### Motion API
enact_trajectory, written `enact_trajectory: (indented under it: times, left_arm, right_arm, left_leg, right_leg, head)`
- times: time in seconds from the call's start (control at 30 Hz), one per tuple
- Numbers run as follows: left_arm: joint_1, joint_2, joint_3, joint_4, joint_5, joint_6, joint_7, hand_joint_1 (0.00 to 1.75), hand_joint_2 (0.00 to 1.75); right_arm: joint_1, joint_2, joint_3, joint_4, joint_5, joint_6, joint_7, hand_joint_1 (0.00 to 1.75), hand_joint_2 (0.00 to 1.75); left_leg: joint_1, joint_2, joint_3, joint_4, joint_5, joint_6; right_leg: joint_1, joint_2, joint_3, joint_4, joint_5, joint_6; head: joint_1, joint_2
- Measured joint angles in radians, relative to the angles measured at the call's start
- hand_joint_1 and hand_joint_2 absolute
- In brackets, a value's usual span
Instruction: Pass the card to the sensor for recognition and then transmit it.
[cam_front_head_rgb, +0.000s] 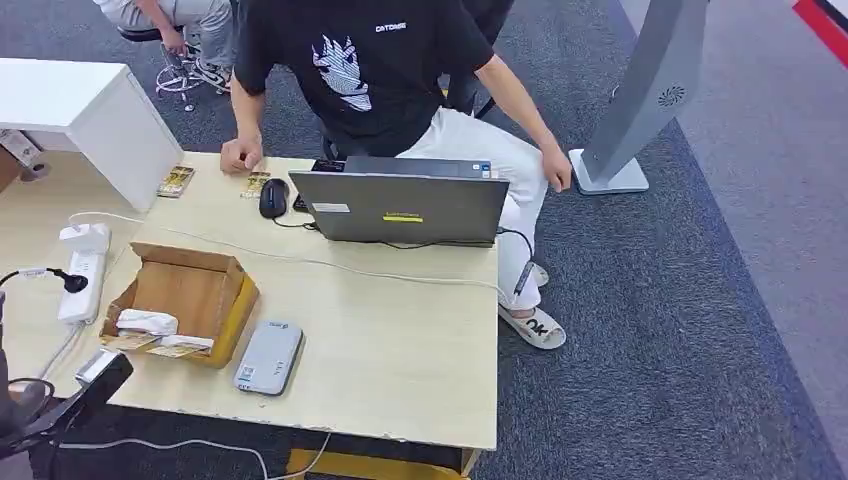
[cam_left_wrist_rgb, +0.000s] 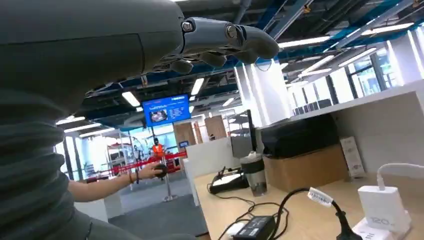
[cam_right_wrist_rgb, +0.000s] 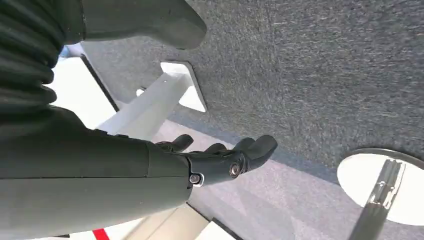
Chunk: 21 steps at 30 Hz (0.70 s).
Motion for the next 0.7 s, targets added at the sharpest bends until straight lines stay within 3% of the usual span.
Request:
enact_trajectory:
  times: [0.13,0.33,0.7]
  left_arm:
    - [-0.043,-0.036,0.018,0.074,0.000,0.042,-0.030,0.00,1.75]
    - [-0.121,-0.116,0.049,0.145,0.002,0.067,-0.127,0.00,1.75]
    - [-0.149,-0.168,0.036,0.207,0.001,0.078,-0.130,0.00,1.75]
  right_arm:
    - [-0.001,-0.002,0.006,0.004,0.000,-0.002,-0.007,0.00,1.75]
    - [-0.003,-0.005,0.020,0.010,0.000,-0.006,-0.011,0.00,1.75]
    - [-0.003,-0.007,0.026,0.016,0.000,-0.010,-0.016,0.00,1.75]
  left_leg:
    - [0.000,0.000,0.000,0.000,0.000,0.000]
    - [0.000,0.000,0.000,0.000,0.000,0.000]
    - [0.000,0.000,0.000,0.000,0.000,0.000]
  right_leg:
    - [0.000,0.000,0.000,0.000,0.000,0.000]
    - [0.000,0.000,0.000,0.000,0.001,0.001]
    - [0.000,0.001,-0.001,0.000,0.001,0.001]
  head:
    - [0.000,0.000]
    - [-0.001,0.000]
    - [-0.001,0.000]
